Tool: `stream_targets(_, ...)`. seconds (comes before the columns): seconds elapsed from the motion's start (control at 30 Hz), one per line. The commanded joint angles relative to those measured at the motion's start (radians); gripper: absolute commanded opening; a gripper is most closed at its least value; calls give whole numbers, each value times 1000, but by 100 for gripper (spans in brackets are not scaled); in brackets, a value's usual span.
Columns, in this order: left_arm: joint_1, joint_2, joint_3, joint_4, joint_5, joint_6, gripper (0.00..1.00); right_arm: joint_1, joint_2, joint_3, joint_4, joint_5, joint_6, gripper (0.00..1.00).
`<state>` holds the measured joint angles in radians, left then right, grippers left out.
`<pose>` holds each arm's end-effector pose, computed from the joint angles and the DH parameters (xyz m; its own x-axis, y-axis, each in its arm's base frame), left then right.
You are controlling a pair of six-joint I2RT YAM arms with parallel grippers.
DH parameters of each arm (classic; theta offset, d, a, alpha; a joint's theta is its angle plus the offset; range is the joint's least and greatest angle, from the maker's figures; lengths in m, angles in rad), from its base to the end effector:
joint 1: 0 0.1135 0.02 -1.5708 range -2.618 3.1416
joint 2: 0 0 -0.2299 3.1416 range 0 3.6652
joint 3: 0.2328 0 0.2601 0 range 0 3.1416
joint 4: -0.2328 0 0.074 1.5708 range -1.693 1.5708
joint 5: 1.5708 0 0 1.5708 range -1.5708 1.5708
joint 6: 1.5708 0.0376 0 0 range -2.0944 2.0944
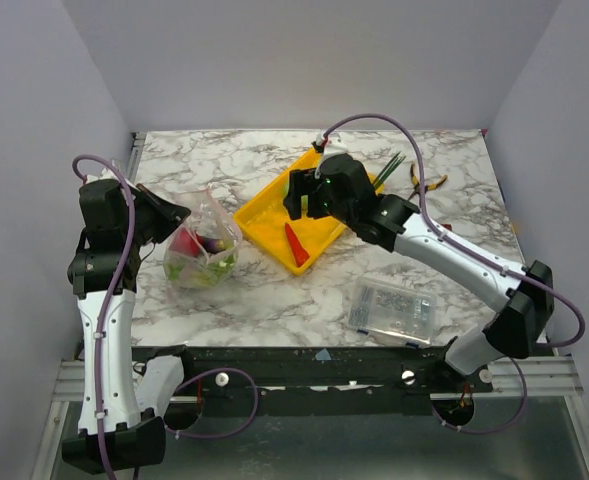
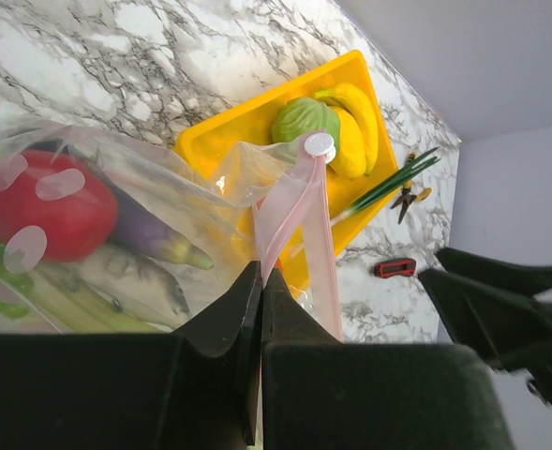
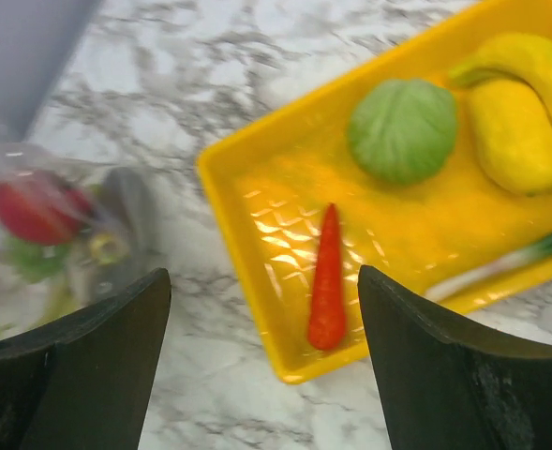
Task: Place the food in the zip-top bag and seal the zipper
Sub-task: Adjust the zipper food storage bag at the center of the board, then pick up the fake vegetable from the bin.
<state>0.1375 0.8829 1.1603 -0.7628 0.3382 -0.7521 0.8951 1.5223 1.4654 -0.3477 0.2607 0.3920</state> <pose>0.1977 0.0148 0.3671 -0.4478 -0.7126 -0.5402 -0.1979 0.6681 -0.7173 0.2367 0.2798 0.3452 -0.4589 0.0177 -0.8883 -0.4657 0.8467 0.2574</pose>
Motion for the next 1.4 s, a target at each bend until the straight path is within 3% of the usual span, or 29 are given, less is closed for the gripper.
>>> stream_targets(0.0,4,-2,11,50,59,-18,0,-98,95,-79,-11,-54,-1,81)
stream_targets(0.3,3,14,19,81,57,-1,0,-110,406,80,-161,-170,11,73)
stream_targets(0.73,3,71,20,115,170,6,0,-109,603,123,-107,-235,49,63)
stream_targets(0.9,4,73,8,124,184,8,0,-108,637,137,-89,-247,79,37)
stream_targets(1.1,3,89,-5,121,187,19,0,-108,515,60,11,-186,85,1)
stream_targets(1.37,4,73,-40,134,195,-15,0,-114,404,54,2,-75,72,0)
